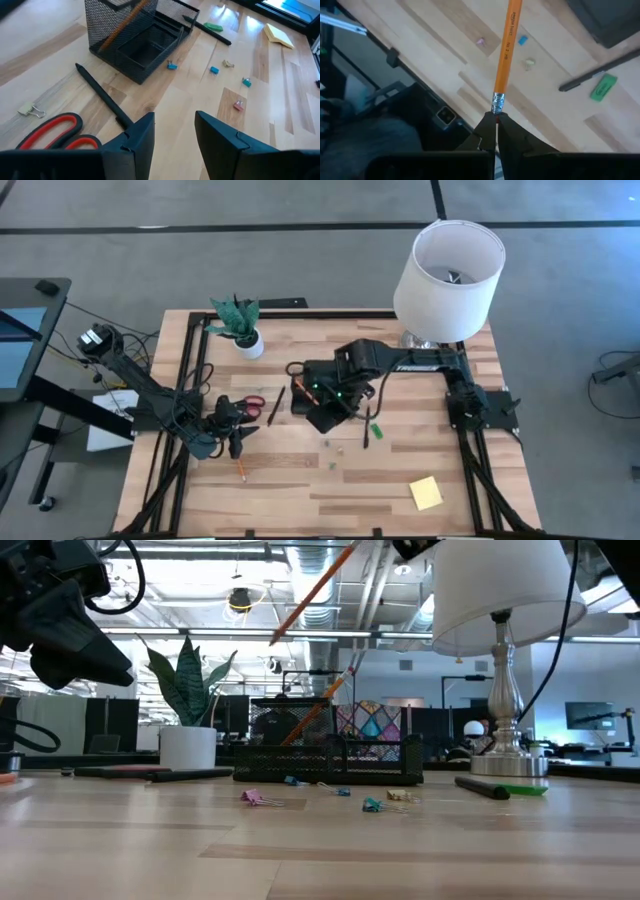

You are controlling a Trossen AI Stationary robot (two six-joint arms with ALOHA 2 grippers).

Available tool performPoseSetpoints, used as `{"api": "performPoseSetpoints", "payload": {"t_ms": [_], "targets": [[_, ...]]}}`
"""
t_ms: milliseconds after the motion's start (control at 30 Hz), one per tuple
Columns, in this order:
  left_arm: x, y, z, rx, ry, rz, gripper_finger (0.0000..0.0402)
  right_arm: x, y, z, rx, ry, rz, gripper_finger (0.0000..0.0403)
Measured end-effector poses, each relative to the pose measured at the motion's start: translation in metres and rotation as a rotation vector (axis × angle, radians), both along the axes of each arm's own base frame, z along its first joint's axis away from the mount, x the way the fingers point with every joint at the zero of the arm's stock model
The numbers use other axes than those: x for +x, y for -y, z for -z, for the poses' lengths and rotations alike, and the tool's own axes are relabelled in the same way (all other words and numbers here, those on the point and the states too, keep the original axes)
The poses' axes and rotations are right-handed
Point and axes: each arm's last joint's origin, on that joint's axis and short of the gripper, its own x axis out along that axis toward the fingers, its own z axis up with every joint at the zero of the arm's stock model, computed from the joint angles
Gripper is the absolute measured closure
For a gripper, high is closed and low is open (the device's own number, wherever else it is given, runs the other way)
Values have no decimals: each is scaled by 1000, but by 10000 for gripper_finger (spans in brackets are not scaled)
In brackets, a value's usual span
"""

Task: Pick and place office supplies into organizer
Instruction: Put the bottom orange pencil into the black desk organizer

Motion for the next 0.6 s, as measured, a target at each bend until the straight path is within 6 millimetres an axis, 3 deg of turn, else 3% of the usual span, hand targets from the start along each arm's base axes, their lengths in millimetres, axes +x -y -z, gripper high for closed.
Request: {"api": "performPoseSetpoints", "payload": {"t_ms": [400,600], "targets": [[0,0,0,0,-2,4,265,3,46,0,79,-18,135,403],[0,0,0,35,-12,24,265,18,47,23,133,-91,148,403]]}}
